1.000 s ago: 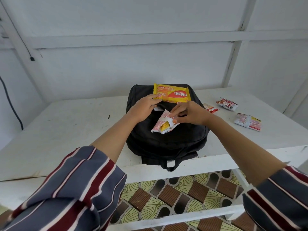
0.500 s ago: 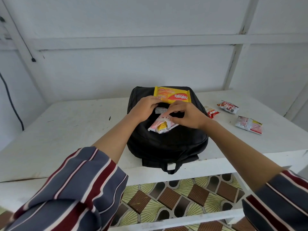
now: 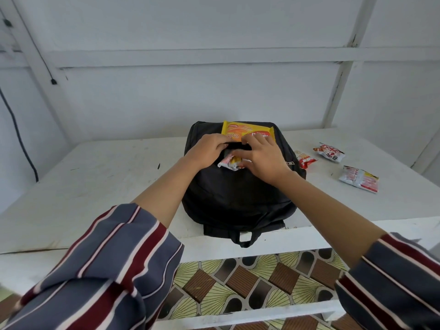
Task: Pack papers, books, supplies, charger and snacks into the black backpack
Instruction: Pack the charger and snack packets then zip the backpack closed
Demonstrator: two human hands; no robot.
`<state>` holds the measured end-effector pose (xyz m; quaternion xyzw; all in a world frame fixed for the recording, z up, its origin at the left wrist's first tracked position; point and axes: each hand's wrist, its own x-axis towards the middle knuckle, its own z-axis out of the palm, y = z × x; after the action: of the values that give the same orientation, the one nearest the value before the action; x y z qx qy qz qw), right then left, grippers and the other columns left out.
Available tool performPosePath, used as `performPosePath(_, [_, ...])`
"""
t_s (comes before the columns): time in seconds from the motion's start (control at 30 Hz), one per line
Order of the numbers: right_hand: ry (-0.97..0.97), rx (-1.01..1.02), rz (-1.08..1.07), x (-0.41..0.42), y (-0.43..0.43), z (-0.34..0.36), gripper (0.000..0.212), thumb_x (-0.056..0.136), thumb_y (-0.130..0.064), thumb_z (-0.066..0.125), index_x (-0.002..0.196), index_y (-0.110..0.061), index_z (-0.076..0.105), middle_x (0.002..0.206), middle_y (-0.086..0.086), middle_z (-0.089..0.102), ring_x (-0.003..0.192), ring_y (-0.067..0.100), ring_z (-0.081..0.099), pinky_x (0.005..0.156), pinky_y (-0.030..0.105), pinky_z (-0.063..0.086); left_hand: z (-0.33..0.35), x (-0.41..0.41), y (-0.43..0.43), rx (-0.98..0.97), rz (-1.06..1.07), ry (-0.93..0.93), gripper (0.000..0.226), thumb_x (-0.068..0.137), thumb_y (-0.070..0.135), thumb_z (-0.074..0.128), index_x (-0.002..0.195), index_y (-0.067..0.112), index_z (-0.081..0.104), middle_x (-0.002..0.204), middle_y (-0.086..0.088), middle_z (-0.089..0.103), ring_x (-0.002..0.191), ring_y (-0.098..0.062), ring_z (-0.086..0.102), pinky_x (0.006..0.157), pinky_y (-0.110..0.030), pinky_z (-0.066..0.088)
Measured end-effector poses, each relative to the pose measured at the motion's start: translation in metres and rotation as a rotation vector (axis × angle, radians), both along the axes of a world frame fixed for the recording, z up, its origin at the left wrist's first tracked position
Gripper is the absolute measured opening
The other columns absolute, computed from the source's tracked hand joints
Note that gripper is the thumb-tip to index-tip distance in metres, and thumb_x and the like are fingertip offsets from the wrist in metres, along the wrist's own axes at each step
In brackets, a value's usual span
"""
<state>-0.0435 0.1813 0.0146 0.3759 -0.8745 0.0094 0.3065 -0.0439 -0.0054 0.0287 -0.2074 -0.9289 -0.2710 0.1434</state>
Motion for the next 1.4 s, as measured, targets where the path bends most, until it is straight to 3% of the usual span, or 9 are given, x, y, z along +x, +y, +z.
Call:
performPosePath(0.17, [0.045,-0.025,-0.110,-0.010,0.004,-0.006,0.032,0.065,-0.019,0.083,0.095,-0.027,0.075,0.095,0.013,0.063,0.082,0.034,0.061,0.068,0.038,0.049,0.001,0.000,0.002,-0.004,0.034,-0.003,0.032,0.096,0.004,0.045,0.124,0.010,0.060,0.127,-0.008,0.060,0.120,-0.020,0.053,0.097,-0.020,0.036])
performPosePath(0.33, [-0.245,-0.098,-0.015,-0.009,0.020,-0.003,0.039,0.085,-0.028,0.064,0.124,-0.029,0.060,0.123,0.014,0.051,0.112,0.034,0.049,0.093,0.048,0.041,-0.001,-0.003,0.001,-0.007,0.058,-0.008,0.032,0.096,0.005,0.044,0.126,0.008,0.057,0.129,-0.010,0.058,0.121,-0.022,0.052,0.096,-0.021,0.036])
performPosePath(0.5, [-0.384,-0.324,0.111,0.000,0.024,-0.005,0.033,0.082,-0.030,0.068,0.114,-0.024,0.067,0.126,0.013,0.051,0.116,0.031,0.049,0.098,0.045,0.042,-0.001,-0.001,0.001,-0.007,0.043,-0.002,0.033,0.096,0.004,0.044,0.125,0.009,0.058,0.130,-0.009,0.057,0.122,-0.021,0.051,0.097,-0.021,0.036])
performPosePath(0.63, [-0.365,-0.165,0.106,0.001,0.021,-0.012,0.047,0.081,-0.058,0.045,0.107,-0.029,0.071,0.138,0.011,0.044,0.127,0.030,0.041,0.103,0.046,0.032,0.000,0.000,0.000,-0.013,0.032,-0.005,0.033,0.096,0.005,0.044,0.125,0.010,0.058,0.129,-0.009,0.058,0.121,-0.020,0.052,0.098,-0.023,0.038])
performPosePath(0.87, [-0.323,-0.071,-0.088,-0.005,0.014,-0.009,0.072,0.076,-0.072,0.015,0.117,-0.038,0.063,0.150,0.005,0.026,0.137,0.026,0.024,0.111,0.042,0.017,0.002,0.000,-0.001,-0.006,0.027,-0.010,0.032,0.096,0.006,0.045,0.124,0.012,0.060,0.130,-0.008,0.057,0.122,-0.020,0.050,0.099,-0.024,0.037])
performPosePath(1.07, [-0.326,-0.012,-0.197,-0.016,0.007,0.000,0.051,0.091,-0.062,0.030,0.126,-0.036,0.057,0.154,0.006,0.017,0.138,0.026,0.017,0.111,0.041,0.017,0.003,-0.001,-0.002,-0.024,0.048,-0.018,0.033,0.097,0.006,0.044,0.126,0.010,0.058,0.129,-0.009,0.057,0.121,-0.022,0.051,0.096,-0.022,0.038])
performPosePath(1.17, [-0.439,-0.069,-0.100,-0.017,0.012,0.004,0.038,0.091,-0.053,0.045,0.121,-0.037,0.060,0.153,0.006,0.016,0.139,0.027,0.013,0.114,0.045,0.015,0.003,-0.001,-0.002,-0.021,0.055,-0.025,0.032,0.097,0.007,0.044,0.125,0.011,0.059,0.128,-0.009,0.058,0.119,-0.022,0.052,0.096,-0.026,0.040])
performPosePath(1.3, [-0.652,-0.452,0.125,-0.011,0.021,0.005,0.022,0.084,-0.037,0.065,0.106,-0.038,0.068,0.147,0.001,0.034,0.136,0.021,0.024,0.112,0.039,0.019,0.003,0.001,-0.002,-0.031,0.041,-0.010,0.032,0.096,0.006,0.045,0.124,0.012,0.060,0.127,-0.007,0.059,0.120,-0.019,0.051,0.096,-0.021,0.037])
performPosePath(1.4, [-0.696,-0.740,0.167,-0.012,0.021,0.014,0.022,0.083,-0.021,0.069,0.105,-0.025,0.071,0.132,0.001,0.053,0.125,0.016,0.044,0.108,0.035,0.033,0.002,0.002,-0.002,-0.019,0.021,-0.003,0.031,0.096,0.005,0.046,0.121,0.010,0.062,0.124,-0.008,0.061,0.117,-0.020,0.053,0.093,-0.017,0.035])
